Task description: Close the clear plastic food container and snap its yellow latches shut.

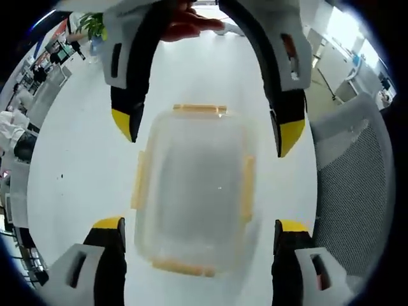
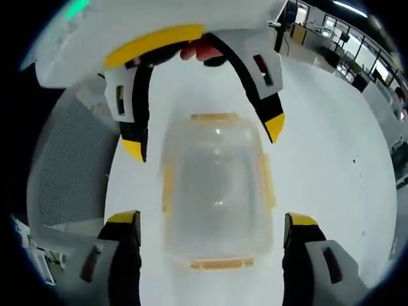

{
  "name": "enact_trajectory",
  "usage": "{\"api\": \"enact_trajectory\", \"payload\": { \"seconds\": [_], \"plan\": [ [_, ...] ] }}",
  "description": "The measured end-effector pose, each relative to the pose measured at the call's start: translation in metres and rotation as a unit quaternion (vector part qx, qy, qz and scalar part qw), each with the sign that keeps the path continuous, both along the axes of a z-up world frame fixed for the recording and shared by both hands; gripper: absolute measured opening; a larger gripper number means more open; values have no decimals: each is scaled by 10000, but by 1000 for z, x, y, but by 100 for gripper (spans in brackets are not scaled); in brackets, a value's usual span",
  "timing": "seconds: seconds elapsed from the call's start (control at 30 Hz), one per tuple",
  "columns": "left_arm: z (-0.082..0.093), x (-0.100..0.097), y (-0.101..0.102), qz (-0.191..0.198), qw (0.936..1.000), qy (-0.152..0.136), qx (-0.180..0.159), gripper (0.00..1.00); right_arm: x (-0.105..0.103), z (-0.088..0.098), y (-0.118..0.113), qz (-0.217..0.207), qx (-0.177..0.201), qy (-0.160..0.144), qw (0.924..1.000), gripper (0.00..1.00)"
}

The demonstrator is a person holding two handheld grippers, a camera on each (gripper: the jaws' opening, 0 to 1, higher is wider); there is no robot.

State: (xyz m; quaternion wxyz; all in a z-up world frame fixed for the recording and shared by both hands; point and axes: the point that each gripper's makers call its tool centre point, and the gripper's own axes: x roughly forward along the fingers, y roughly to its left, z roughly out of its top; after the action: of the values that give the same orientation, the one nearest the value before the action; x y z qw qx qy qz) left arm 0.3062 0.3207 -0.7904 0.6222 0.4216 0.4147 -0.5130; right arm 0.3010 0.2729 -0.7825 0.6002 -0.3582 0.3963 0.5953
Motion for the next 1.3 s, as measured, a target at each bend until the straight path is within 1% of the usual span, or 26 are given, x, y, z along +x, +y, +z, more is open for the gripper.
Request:
{"api": "enact_trajectory", "payload": {
  "seconds": [0.27,0.37,0.47,0.73,0.83,1.07,1.17,1.23,1.3],
  "plan": [
    [-4,-1,0,-92,9999,50,8,95,-1,-5,-2,1,-94,-81,9999,90],
    [-6,1,1,-135,9999,40,45,95,-2,-9,-4,66,-202,-121,9997,89],
    [-10,3,4,-126,9998,77,103,95,-2,-14,-7,48,-277,-99,9996,90],
    [-17,6,9,-186,9996,34,190,93,1,-20,-12,101,-399,-232,9989,88],
    [-19,6,7,-197,9997,21,161,93,2,-21,-12,88,-408,-217,9989,87],
    [-27,7,7,-228,9995,58,229,92,3,-26,-11,98,-428,-281,9986,86],
    [-31,8,6,-236,9994,9,247,91,5,-26,-10,33,-400,-323,9987,84],
    [-30,10,6,-215,9994,-46,253,90,9,-27,-11,-4,-429,-415,9982,80],
    [-31,10,4,-193,9995,-51,233,90,8,-28,-11,11,-443,-429,9981,79]
  ]
}}
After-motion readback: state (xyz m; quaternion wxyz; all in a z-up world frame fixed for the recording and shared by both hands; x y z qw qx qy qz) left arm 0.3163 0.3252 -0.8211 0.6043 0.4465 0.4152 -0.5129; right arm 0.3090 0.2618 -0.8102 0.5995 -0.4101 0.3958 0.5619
